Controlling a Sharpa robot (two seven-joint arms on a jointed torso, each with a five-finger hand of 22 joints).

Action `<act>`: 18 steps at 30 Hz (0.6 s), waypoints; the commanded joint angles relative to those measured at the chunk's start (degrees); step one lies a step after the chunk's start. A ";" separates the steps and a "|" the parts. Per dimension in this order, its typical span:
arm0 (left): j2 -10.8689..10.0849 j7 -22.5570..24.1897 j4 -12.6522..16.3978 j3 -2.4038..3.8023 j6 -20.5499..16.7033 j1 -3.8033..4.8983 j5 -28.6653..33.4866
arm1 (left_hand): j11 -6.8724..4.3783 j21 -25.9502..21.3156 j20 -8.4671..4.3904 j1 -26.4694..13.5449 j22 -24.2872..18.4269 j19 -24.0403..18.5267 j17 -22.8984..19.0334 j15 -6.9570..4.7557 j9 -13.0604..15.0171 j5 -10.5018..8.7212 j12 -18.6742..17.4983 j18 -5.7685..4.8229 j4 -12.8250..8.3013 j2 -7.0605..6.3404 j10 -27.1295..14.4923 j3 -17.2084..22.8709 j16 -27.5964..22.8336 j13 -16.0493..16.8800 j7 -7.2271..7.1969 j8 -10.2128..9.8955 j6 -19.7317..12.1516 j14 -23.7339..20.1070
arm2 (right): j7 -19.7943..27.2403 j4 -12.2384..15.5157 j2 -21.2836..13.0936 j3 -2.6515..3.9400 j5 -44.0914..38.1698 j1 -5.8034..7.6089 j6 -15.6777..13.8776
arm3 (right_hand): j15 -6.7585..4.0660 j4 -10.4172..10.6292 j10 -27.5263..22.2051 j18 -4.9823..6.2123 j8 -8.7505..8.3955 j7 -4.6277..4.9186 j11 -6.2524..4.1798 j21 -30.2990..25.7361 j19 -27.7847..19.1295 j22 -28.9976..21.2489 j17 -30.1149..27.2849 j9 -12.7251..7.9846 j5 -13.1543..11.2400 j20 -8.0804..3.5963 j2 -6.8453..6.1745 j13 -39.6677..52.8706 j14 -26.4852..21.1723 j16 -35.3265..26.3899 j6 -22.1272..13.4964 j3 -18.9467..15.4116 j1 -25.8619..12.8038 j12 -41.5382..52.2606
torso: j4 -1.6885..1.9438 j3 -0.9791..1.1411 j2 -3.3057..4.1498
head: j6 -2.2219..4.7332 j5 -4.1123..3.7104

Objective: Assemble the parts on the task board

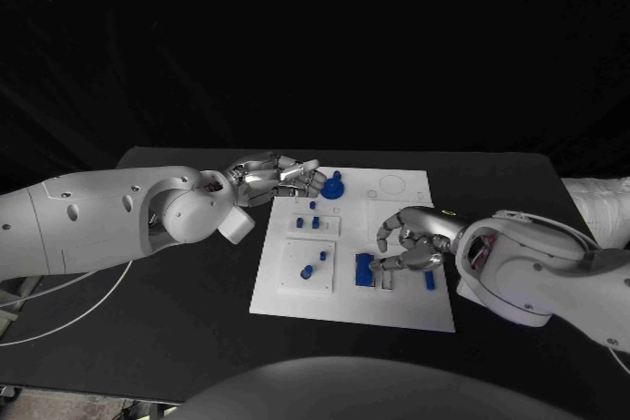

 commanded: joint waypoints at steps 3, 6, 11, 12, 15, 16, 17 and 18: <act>-0.19 2.03 0.30 0.04 0.44 -0.01 -0.63 | -0.12 0.33 0.09 1.87 -0.06 0.12 -0.24 -0.09 -0.25 1.83 0.05 0.51 -0.17 -0.37 0.25 0.20 0.23 -0.19 -0.21 0.21 0.22 0.21 | 2.94 0.20 -0.14 -0.03 -12.13 -2.15 -5.61 | 0.15 1.75 6.06 0.98 8.10 -0.32 -0.32 0.36 0.02 7.99 15.08 6.70 0.42 -0.08 -0.51 15.09 5.98 0.20 -1.93 -0.75 1.24 0.22 | 0.00 -0.03 0.00 | 0.00 0.22; -0.38 2.23 0.36 0.04 0.36 -0.01 -0.71 | -0.13 0.36 0.10 2.29 -0.06 0.12 -0.31 -0.09 -0.33 2.28 0.04 0.51 -0.06 -0.44 0.27 0.22 0.24 -0.24 -0.24 0.22 0.26 0.23 | 3.06 -0.14 0.05 -0.03 -14.00 -3.51 -6.49 | -0.02 2.49 6.06 1.12 14.77 -0.61 -0.63 -0.23 -0.38 7.82 15.08 7.72 3.21 -0.26 -0.79 15.09 5.98 0.20 -3.31 -0.97 2.14 0.22 | 0.07 -0.03 0.01 | 0.00 0.25; -0.64 2.34 0.53 0.04 0.34 -0.01 -0.75 | -0.18 0.40 0.10 2.58 -0.04 0.14 -0.35 -0.12 -0.37 2.53 0.03 0.52 -0.02 -0.47 0.29 0.26 0.24 -0.27 -0.26 0.23 0.29 0.24 | 3.20 -0.58 0.53 -0.03 -15.08 -4.88 -6.50 | 0.04 2.91 6.06 1.27 19.72 -0.62 -0.58 -1.08 -0.95 7.61 15.08 7.66 5.56 -0.27 -1.06 15.09 5.98 0.20 -6.30 -0.99 3.07 0.22 | 0.06 -0.03 0.03 | 0.00 0.17; -0.69 2.33 0.55 0.04 0.34 -0.01 -0.76 | -0.19 0.40 0.10 2.63 -0.04 0.14 -0.36 -0.12 -0.38 2.58 0.03 0.52 -0.02 -0.48 0.29 0.26 0.24 -0.28 -0.27 0.23 0.30 0.24 | 3.20 -0.75 0.70 -0.03 -15.23 -5.18 -6.46 | 0.06 2.94 6.06 1.27 20.29 -0.58 -0.57 -1.14 -0.98 7.59 15.08 7.66 5.78 -0.25 -1.09 15.09 5.98 0.20 -6.70 -0.96 3.23 0.22 | 0.06 -0.03 0.04 | 0.00 0.17; -0.77 2.33 0.56 0.04 0.33 -0.01 -0.77 | -0.19 0.40 0.10 2.63 -0.04 0.14 -0.36 -0.12 -0.38 2.58 0.03 0.52 -0.02 -0.48 0.29 0.26 0.24 -0.28 -0.27 0.23 0.30 0.24 | 3.21 -1.33 1.25 -0.03 -15.53 -6.00 -6.41 | 0.10 2.98 6.06 1.28 21.70 -0.53 -0.50 -1.18 -1.00 7.59 15.08 7.73 6.04 -0.21 -1.22 15.09 5.98 0.20 -7.26 -0.96 3.54 0.22 | 0.03 -0.03 0.02 | 0.00 0.29; -0.80 2.34 0.58 0.04 0.32 -0.01 -0.78 | -0.19 0.40 0.10 2.63 -0.04 0.14 -0.36 -0.12 -0.38 2.58 0.03 0.52 -0.02 -0.48 0.29 0.26 0.24 -0.28 -0.27 0.23 0.30 0.24 | 3.22 -1.54 1.42 -0.03 -15.62 -6.29 -6.43 | 0.11 2.98 6.06 1.28 22.68 -0.52 -0.47 -1.18 -1.00 7.59 15.08 7.89 6.10 -0.20 -1.22 15.09 5.98 0.20 -6.85 -0.94 3.67 0.22 | 0.02 -0.02 0.01 | 0.00 0.38; -0.83 2.34 0.60 0.04 0.31 -0.01 -0.78 | -0.19 0.40 0.10 2.63 -0.04 0.14 -0.36 -0.12 -0.38 2.58 0.03 0.52 -0.02 -0.48 0.29 0.26 0.24 -0.28 -0.27 0.23 0.30 0.24 | 3.26 -1.72 1.57 -0.03 -15.70 -6.56 -6.51 | 0.15 2.98 6.06 1.29 24.06 -0.50 -0.46 -1.23 -1.02 7.57 15.08 8.10 6.29 -0.19 -1.20 15.09 5.98 0.20 -6.37 -0.89 3.87 0.22 | 0.03 -0.02 0.02 | 0.00 0.46; -0.86 2.33 0.62 0.04 0.32 -0.01 -0.78 | -0.19 0.40 0.10 2.63 -0.04 0.14 -0.36 -0.12 -0.38 2.58 0.03 0.52 -0.02 -0.48 0.29 0.26 0.24 -0.28 -0.27 0.23 0.30 0.24 | 3.30 -1.85 1.67 -0.02 -15.74 -6.76 -6.61 | 0.15 2.95 6.06 1.28 24.74 -0.49 -0.44 -1.21 -1.01 7.58 15.08 8.18 6.55 -0.17 -1.22 15.09 5.98 0.20 -6.20 -0.87 4.00 0.22 | 0.03 -0.01 0.02 | 0.00 0.49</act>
